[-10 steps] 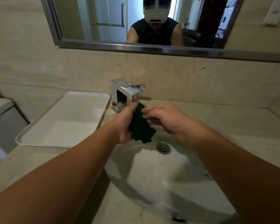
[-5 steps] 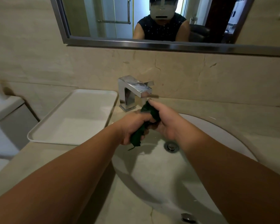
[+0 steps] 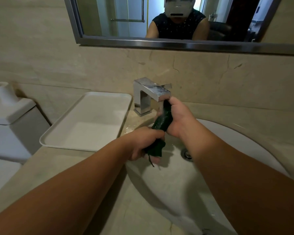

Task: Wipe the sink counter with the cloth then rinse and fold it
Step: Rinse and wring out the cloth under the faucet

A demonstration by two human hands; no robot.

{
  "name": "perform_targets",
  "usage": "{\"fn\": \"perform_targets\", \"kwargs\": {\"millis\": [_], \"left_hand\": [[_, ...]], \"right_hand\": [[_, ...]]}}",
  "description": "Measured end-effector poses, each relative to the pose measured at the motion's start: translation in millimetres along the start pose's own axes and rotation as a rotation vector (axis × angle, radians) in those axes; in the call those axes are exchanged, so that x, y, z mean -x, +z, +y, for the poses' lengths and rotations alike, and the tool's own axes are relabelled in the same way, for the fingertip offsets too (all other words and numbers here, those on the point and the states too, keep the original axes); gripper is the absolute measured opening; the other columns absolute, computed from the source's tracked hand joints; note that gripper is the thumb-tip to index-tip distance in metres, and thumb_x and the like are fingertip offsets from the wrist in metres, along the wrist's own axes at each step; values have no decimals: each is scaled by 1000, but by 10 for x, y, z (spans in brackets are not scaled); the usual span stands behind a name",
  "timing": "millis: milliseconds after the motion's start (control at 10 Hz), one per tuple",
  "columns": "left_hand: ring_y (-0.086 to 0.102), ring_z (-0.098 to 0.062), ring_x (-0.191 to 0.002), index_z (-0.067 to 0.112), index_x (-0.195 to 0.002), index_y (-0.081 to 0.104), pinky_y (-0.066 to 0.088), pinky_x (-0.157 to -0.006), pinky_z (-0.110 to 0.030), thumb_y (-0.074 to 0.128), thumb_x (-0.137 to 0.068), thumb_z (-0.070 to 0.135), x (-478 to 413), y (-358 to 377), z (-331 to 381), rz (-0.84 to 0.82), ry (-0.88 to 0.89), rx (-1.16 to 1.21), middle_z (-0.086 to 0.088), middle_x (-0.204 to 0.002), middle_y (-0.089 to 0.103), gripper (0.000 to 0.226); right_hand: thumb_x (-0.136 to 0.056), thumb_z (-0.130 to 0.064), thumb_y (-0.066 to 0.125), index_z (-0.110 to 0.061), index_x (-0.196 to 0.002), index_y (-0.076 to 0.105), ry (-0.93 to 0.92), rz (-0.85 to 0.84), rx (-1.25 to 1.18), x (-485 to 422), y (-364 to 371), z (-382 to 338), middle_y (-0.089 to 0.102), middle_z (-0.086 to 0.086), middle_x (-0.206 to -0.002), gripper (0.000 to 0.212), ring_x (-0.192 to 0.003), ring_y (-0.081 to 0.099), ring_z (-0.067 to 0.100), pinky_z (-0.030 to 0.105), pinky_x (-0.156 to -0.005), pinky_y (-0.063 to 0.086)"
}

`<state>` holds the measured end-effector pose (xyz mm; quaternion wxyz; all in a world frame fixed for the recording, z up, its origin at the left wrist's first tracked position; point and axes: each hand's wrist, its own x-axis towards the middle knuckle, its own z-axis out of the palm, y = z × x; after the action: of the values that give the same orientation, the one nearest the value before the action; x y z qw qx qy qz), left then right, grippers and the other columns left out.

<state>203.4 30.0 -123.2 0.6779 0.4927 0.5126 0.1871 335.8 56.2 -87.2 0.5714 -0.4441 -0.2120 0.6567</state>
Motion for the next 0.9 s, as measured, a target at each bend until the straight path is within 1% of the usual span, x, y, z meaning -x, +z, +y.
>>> {"fn": "perform_targets", "kwargs": {"millis": [100,200,300,400,500,600,700,800,900], "left_hand": [[37,-14,-46,14,-98,49,24,-42,-24,60,-94,20,-4,20,-1,93,12,-128,-1,-63,52,13],[32,-14,-40,17,-91,48,21,-41,-24,55,-98,26,11,70,5,143,12,-220,0,-64,51,13],[36,-18,-45,16,-98,51,26,-46,-26,52,-101,29,1,69,32,145,-44,-314,-9,-82,55,14],[36,-15,-42,15,-100,50,26,-41,-26,55,-99,33,-18,20,25,113,-84,-265,-5,-74,52,19],[50,-19,-51,13,-104,51,39,-44,-28,59,-100,31,-28,9,0,106,-93,-171,-9,-82,56,21],[74,-39,-89,20,-111,53,61,-76,-47,67,-101,28,-53,45,-55,78,-22,-78,-21,-109,68,19],[77,-45,-90,15,-118,60,61,-84,-58,76,-90,14,-194,69,-103,110,55,-24,-26,-107,75,32],[73,-32,-73,8,-107,66,56,-62,-38,74,-91,17,-244,136,-50,109,101,-46,-16,-87,77,20],[56,-18,-59,16,-99,61,41,-48,-27,76,-89,26,-321,147,36,143,134,-87,-6,-81,61,21]], "right_hand": [[-93,-38,72,-13,-88,77,26,89,91,-69,35,44,74,6,-66,26,-48,70,23,31,-50,57],[-89,-38,73,-9,-90,78,31,141,141,-141,56,119,79,9,-80,29,-58,73,27,39,-61,59],[-96,-27,61,-11,-77,69,17,200,144,-194,49,179,67,5,-62,26,-45,59,20,27,-54,48],[-101,-23,52,-21,-106,59,-35,292,684,-178,129,155,51,9,-89,9,-88,54,21,32,-76,47],[-96,-32,70,-22,-95,58,-14,127,368,-181,119,139,56,4,-84,15,-77,58,14,33,-77,53],[-91,-31,78,-7,-111,68,-44,9,418,-130,62,145,68,9,-73,33,-63,66,24,42,-71,61],[-100,-33,66,-11,-93,64,31,-14,247,-26,77,73,60,4,-64,22,-54,58,19,33,-59,54],[-102,-31,59,-15,-78,64,20,43,142,14,49,28,52,1,-55,30,-45,46,14,28,-51,42],[-99,-36,68,-13,-82,73,-13,21,-7,46,25,-102,67,1,-64,29,-43,61,13,21,-43,48]]}}
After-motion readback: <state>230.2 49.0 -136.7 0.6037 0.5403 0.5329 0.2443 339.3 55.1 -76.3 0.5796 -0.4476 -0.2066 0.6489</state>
